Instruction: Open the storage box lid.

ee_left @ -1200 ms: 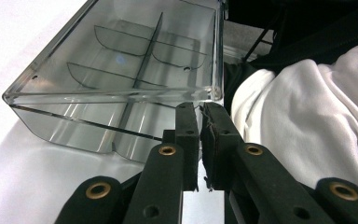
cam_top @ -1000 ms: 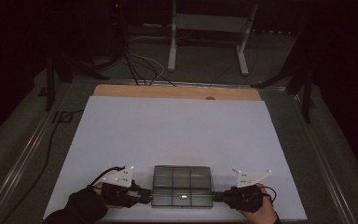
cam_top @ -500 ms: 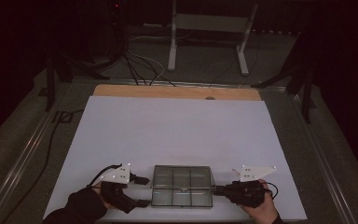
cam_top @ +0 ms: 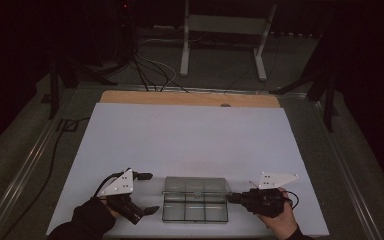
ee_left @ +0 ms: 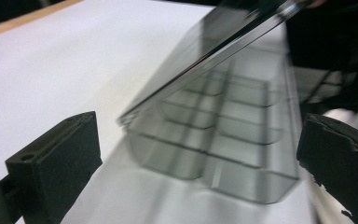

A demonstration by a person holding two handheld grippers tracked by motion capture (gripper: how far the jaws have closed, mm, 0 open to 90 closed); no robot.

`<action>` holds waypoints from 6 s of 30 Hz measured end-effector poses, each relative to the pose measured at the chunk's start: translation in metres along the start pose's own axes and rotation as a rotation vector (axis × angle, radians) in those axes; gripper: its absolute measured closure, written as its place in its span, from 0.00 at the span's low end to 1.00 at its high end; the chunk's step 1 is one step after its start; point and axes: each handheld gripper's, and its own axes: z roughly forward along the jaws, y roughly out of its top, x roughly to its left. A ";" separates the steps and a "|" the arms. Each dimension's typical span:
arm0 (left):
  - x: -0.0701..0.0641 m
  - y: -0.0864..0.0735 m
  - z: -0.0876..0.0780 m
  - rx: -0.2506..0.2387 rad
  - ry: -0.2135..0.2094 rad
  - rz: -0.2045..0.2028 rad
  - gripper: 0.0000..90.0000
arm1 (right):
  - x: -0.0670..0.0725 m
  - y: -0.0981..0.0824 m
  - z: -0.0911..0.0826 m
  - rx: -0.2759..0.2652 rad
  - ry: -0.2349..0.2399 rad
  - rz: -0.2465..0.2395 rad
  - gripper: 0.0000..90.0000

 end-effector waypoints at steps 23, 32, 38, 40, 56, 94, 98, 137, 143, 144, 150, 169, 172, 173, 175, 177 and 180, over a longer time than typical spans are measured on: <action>0.011 0.009 0.022 0.035 0.068 -0.012 0.40 | -0.005 0.011 0.002 -0.032 -0.016 0.010 1.00; 0.017 0.010 0.021 0.012 0.104 0.015 0.64 | -0.006 0.012 0.002 -0.035 -0.023 0.013 1.00; 0.017 0.012 0.021 -0.007 0.080 0.030 0.76 | -0.007 0.012 0.002 -0.034 -0.024 0.014 1.00; 0.017 0.012 0.022 -0.008 0.077 0.036 0.79 | -0.006 0.012 0.002 -0.034 -0.024 0.014 1.00; 0.021 0.013 0.023 -0.020 0.067 0.056 0.88 | -0.020 -0.001 0.003 0.055 -0.056 0.061 0.83; 0.038 0.014 0.029 -0.061 0.083 -0.020 0.96 | -0.051 0.011 0.024 -0.079 -0.194 0.105 0.88; 0.039 0.015 0.030 -0.062 0.085 -0.032 0.96 | -0.050 0.011 0.025 -0.078 -0.212 0.102 0.89; 0.055 0.015 0.039 -0.039 0.105 -0.214 0.91 | -0.050 0.018 0.046 -0.073 -0.378 0.211 0.90; 0.059 0.015 0.040 -0.028 0.101 -0.275 0.91 | -0.051 0.019 0.049 -0.066 -0.401 0.229 0.90; 0.059 0.015 0.041 -0.029 0.099 -0.280 0.91 | -0.051 0.019 0.050 -0.067 -0.401 0.235 0.90; 0.060 0.013 0.041 -0.031 0.098 -0.304 0.90 | -0.052 0.020 0.051 -0.063 -0.404 0.249 0.89; 0.065 0.009 0.046 -0.030 0.092 -0.392 0.87 | -0.055 0.019 0.056 -0.052 -0.432 0.284 0.85; 0.065 0.009 0.046 -0.023 0.096 -0.395 0.86 | -0.055 0.019 0.058 -0.047 -0.432 0.283 0.84; 0.065 0.009 0.047 -0.020 0.099 -0.396 0.86 | -0.055 0.018 0.058 -0.046 -0.433 0.285 0.83; 0.065 0.009 0.047 -0.015 0.099 -0.404 0.85 | -0.055 0.018 0.059 -0.045 -0.435 0.285 0.83; 0.064 0.008 0.048 -0.009 0.105 -0.401 0.84 | -0.056 0.018 0.059 -0.045 -0.438 0.285 0.82; 0.064 0.009 0.049 -0.001 0.124 -0.413 0.83 | -0.057 0.018 0.061 -0.041 -0.441 0.289 0.81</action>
